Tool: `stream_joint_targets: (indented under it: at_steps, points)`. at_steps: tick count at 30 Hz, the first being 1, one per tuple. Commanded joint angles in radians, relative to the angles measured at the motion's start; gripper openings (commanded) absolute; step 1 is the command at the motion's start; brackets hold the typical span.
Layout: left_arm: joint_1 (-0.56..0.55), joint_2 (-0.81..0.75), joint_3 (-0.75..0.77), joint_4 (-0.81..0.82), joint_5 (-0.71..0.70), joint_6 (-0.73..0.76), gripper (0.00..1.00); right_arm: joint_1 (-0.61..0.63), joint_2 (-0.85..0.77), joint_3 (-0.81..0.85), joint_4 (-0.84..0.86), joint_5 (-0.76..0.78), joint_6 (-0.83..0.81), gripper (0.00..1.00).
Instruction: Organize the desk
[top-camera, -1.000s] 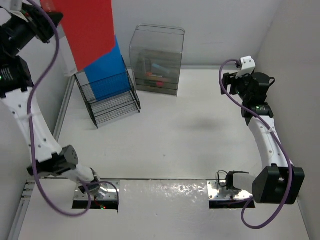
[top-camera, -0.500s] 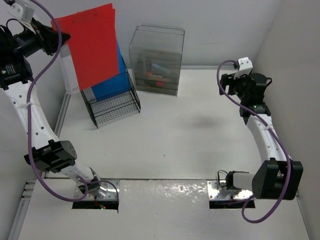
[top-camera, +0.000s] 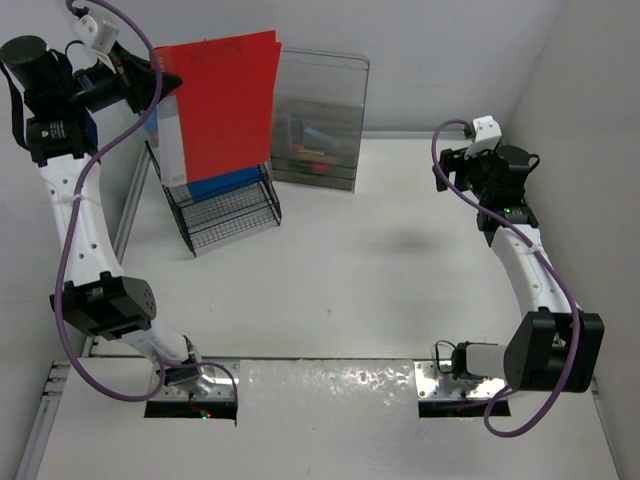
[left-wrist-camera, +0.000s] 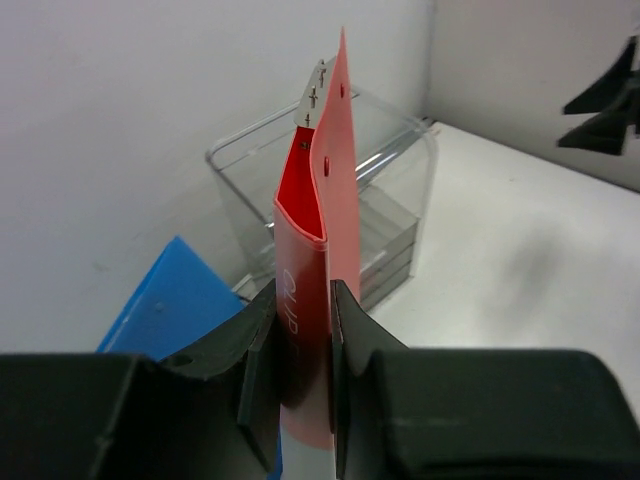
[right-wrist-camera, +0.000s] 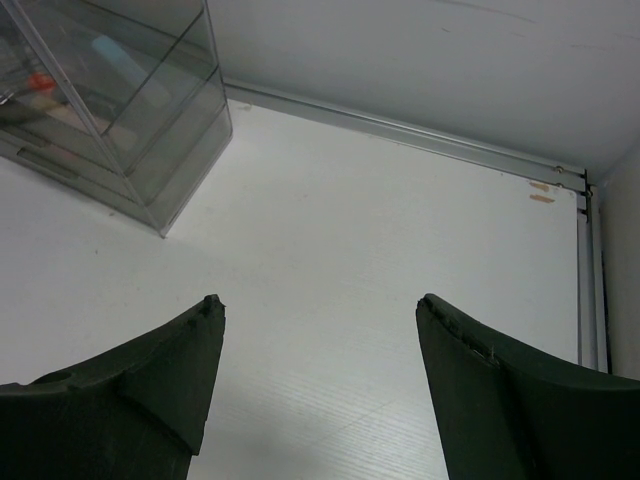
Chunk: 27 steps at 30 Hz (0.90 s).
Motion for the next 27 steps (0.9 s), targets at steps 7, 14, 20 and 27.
stream_joint_targets:
  at_steps: [7, 14, 20, 27]
  points:
    - [0.004, 0.045, -0.003, 0.023, -0.117, 0.135, 0.0, 0.004, -0.008, -0.001, 0.044, -0.007, 0.015, 0.75]
    - [0.005, 0.058, -0.09, 0.037, -0.107, 0.192, 0.0, 0.004, -0.014, 0.005, 0.03, -0.006, 0.015, 0.75]
    - [0.021, 0.084, -0.142, 0.101, -0.044, 0.266, 0.0, 0.005, -0.011, 0.013, 0.039, -0.044, 0.062, 0.74]
    - [0.019, 0.119, -0.222, 0.331, 0.078, 0.192, 0.0, 0.011, -0.032, 0.014, 0.024, -0.021, 0.07, 0.74]
